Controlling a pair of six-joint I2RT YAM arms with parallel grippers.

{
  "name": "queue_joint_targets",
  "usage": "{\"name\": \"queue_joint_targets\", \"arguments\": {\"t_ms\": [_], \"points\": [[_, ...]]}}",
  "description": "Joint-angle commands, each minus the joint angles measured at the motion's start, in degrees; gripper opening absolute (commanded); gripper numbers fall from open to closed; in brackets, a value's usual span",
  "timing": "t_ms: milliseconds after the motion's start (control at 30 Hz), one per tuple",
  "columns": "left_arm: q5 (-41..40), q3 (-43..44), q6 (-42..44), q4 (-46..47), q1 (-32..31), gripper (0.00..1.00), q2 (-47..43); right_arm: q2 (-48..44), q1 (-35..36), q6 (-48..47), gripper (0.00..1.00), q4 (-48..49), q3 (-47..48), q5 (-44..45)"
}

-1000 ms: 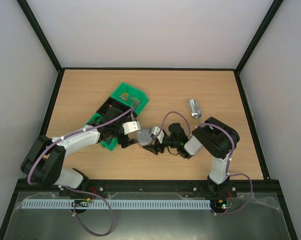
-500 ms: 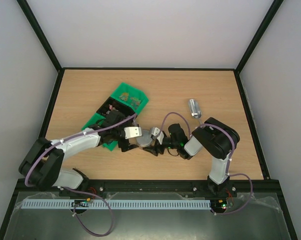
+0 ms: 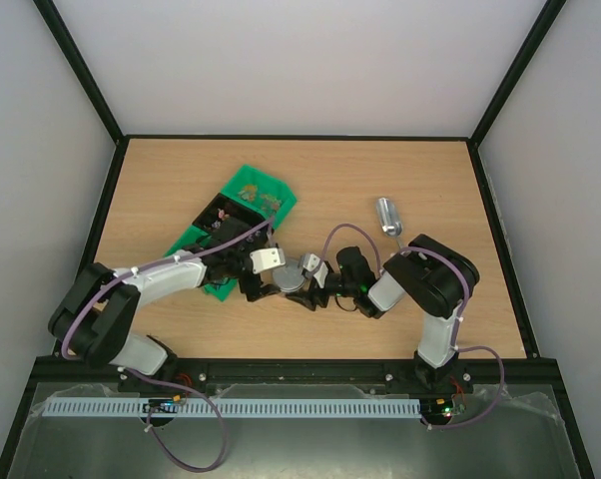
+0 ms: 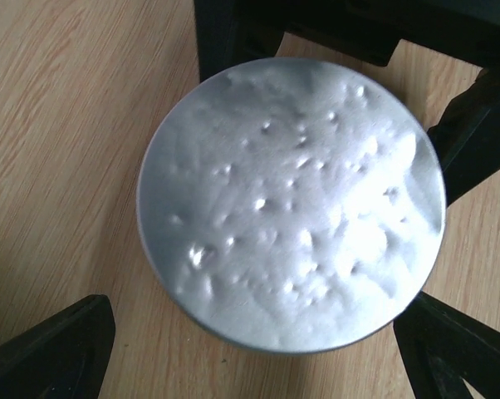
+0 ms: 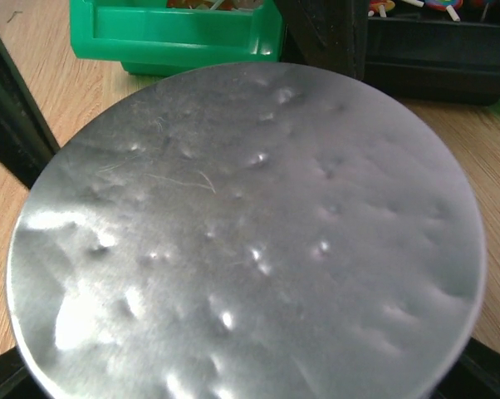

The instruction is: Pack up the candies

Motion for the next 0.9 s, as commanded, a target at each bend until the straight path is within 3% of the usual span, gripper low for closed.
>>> {"name": "queue_joint_targets", "arguments": {"t_ms": [0, 233, 367, 467, 733, 867], "points": [[1.1, 2.9, -0.3, 0.7, 3.3, 0.95, 1.3, -1.3, 0.6, -2.5, 0.57, -0.1, -1.4, -3.1], [1.1, 4.5, -2.1, -0.4, 8.0, 0.93, 2.9, -1.5, 0.6, -1.4, 0.55, 0.0, -1.8, -2.3], [5.8, 4.4, 2.3, -5.1, 8.1, 0.94, -0.4, -1.4, 0.6, 2.6, 0.55, 0.1, -1.1, 1.8], [6.7, 4.2, 0.9, -6.0, 6.2, 0.94, -2.3, -1.5, 0.6, 4.6, 0.54, 0.3, -1.1, 3.7], [1.1, 2.0, -14.3, 5.7, -0.3, 0.93, -0.9, -1.5, 0.6, 6.4, 0.54, -0.1, -1.7, 9.4], [-0.1, 1.0, -15.7, 8.5, -2.8, 0.93, -0.1, -1.6, 1.0, 7.2, 0.54, -0.7, -1.7, 12.0]]}}
